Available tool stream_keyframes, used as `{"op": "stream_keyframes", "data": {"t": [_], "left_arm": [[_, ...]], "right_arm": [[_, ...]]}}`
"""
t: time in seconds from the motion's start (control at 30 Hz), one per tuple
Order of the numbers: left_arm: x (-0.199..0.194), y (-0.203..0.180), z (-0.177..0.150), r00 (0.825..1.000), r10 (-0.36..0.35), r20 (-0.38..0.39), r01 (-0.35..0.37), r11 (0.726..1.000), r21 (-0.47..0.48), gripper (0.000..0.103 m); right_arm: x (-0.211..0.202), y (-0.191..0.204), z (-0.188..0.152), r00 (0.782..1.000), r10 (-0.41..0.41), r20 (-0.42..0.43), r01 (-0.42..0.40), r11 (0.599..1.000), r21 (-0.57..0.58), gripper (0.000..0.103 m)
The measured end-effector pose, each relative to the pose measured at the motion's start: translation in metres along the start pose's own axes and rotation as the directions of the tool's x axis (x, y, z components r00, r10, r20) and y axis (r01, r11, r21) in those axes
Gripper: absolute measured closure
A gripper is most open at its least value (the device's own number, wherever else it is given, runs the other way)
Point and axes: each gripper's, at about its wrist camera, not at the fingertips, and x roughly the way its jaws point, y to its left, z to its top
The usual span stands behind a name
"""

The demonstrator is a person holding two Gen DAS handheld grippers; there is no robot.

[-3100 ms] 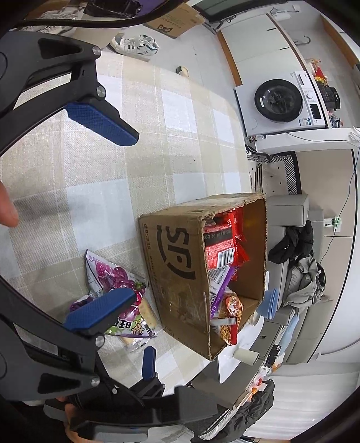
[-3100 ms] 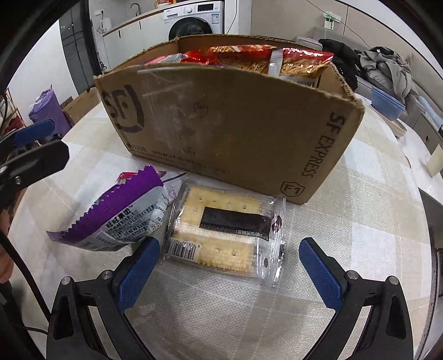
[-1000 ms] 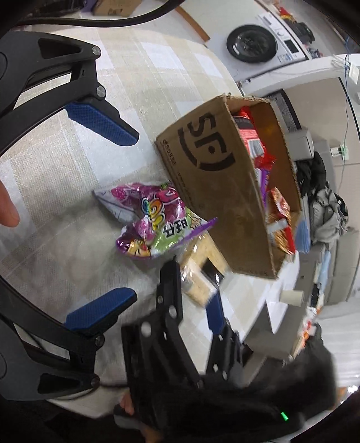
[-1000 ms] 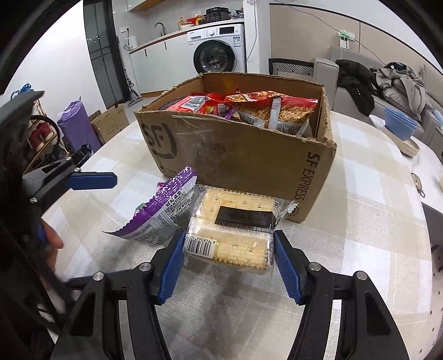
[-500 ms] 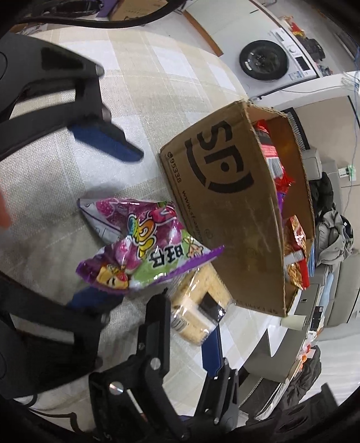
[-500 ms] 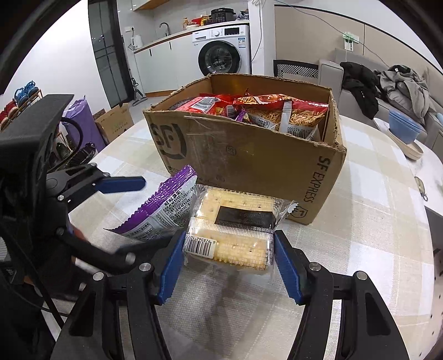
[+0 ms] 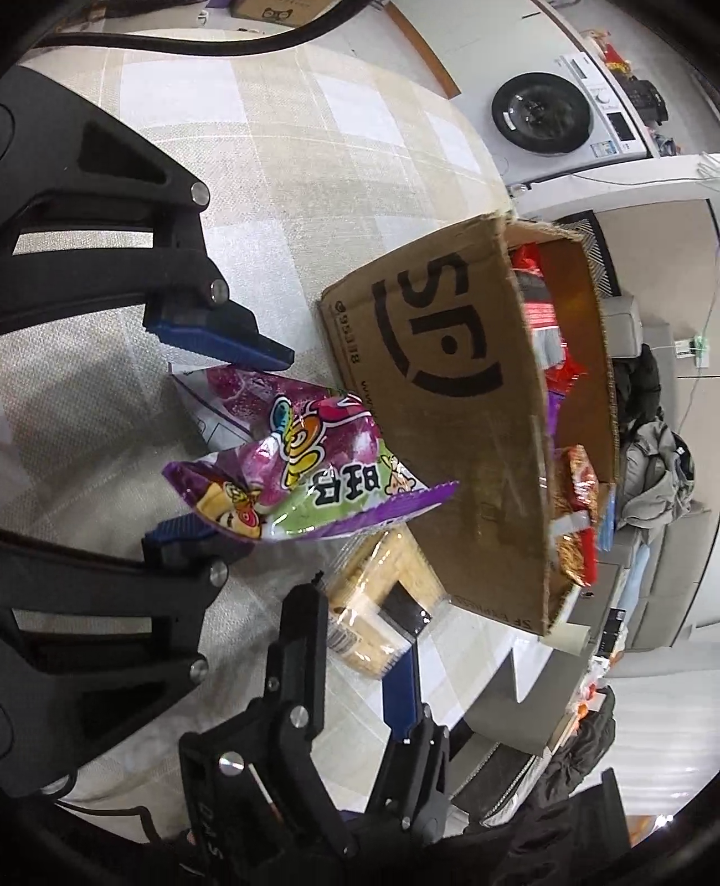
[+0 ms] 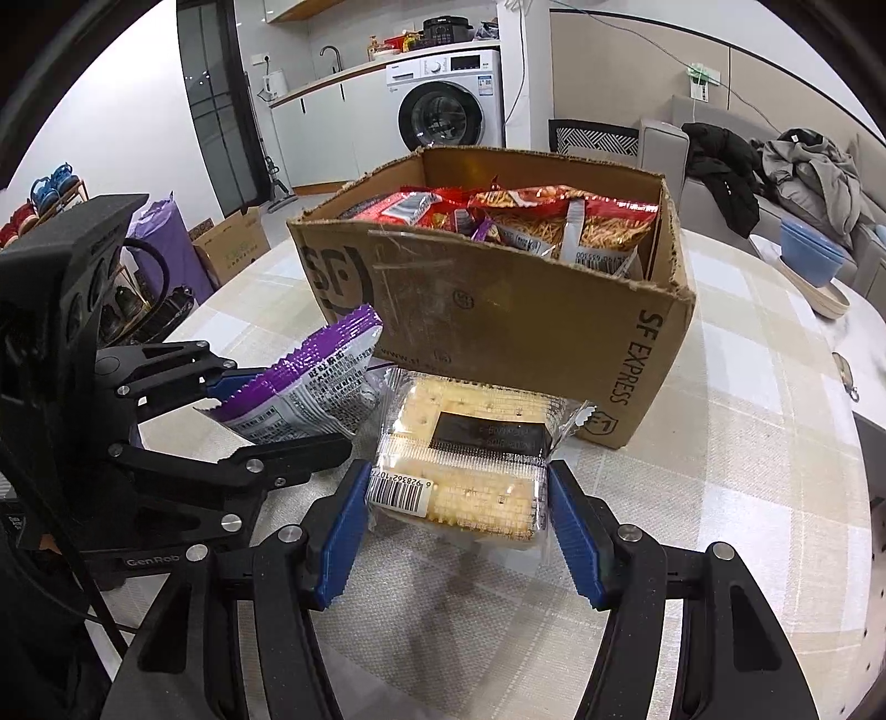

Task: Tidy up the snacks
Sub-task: 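Grasp the pink candy bag with the left tool while the right tool holds the crackers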

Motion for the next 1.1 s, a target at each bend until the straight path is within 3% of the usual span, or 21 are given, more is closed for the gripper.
{"op": "stream_keyframes", "data": {"t": [0.43,0.9,1.1], "left_arm": [[-0.055,0.001,0.001,0.993,-0.011,0.12,0.01,1.0,0.015,0.059],[-0.103,0.005,0.001,0.982,0.019,0.186,-0.011,0.999,-0.045,0.059],[-0.121,0.01,0.003,0.976,0.017,0.216,-0.004,0.998,-0.062,0.06]], "right_arm": [[-0.033,0.005,0.005,0.992,0.023,0.124,-0.02,1.0,-0.02,0.04],[-0.075,-0.005,0.012,0.944,0.02,0.33,-0.037,0.998,0.045,0.039],[-0.083,-0.014,0.014,0.929,0.002,0.369,-0.037,0.995,0.089,0.039]]}}
